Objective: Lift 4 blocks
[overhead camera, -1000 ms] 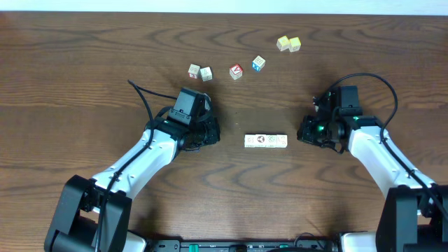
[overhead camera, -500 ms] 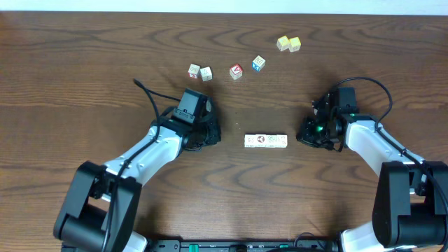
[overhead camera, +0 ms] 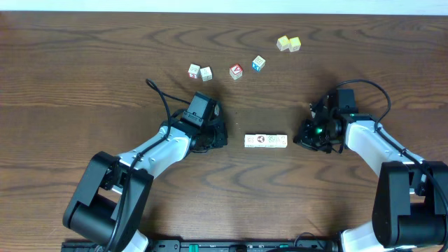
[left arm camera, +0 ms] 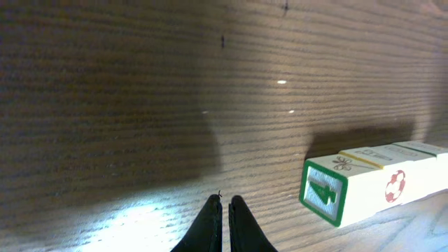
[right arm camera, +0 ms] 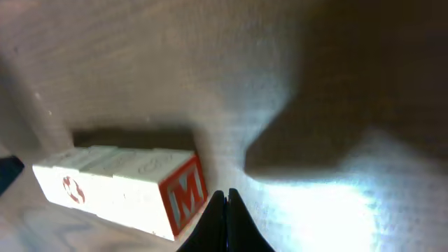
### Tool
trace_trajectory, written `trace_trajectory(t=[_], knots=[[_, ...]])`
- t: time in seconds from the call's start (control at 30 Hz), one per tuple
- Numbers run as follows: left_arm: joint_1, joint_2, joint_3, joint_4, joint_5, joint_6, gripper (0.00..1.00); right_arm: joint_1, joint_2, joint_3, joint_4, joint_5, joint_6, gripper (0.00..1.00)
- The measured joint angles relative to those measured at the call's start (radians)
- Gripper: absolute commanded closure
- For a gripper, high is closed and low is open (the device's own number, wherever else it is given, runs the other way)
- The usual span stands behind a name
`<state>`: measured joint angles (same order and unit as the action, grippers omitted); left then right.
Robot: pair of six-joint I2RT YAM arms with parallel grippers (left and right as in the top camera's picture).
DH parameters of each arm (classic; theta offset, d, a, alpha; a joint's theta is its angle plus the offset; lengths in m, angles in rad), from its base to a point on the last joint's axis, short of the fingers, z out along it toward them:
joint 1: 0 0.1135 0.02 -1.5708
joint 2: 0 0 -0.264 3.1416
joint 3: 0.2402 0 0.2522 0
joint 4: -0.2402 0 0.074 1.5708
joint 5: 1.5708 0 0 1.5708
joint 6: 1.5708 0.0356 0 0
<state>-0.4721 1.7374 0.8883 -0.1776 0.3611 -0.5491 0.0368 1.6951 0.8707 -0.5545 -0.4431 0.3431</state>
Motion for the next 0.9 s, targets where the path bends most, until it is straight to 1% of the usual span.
trace_trajectory(t=[0.13, 0.53, 0.9], knots=[[0.0, 0.0, 0.0, 0.004, 0.007, 0.0, 0.93, 0.0, 0.0, -0.002, -0.044, -0.011, -0.006, 0.99], [-0.009, 0.0, 0.0, 0.011, 0.008, 0.0, 0.93, 0.0, 0.0, -0.002, -0.035, -0.024, -0.016, 0.99], [-0.01, 0.0, 0.0, 0.011, 0.008, 0.0, 0.93, 0.0, 0.0, -0.002, -0.053, -0.07, -0.067, 0.99]])
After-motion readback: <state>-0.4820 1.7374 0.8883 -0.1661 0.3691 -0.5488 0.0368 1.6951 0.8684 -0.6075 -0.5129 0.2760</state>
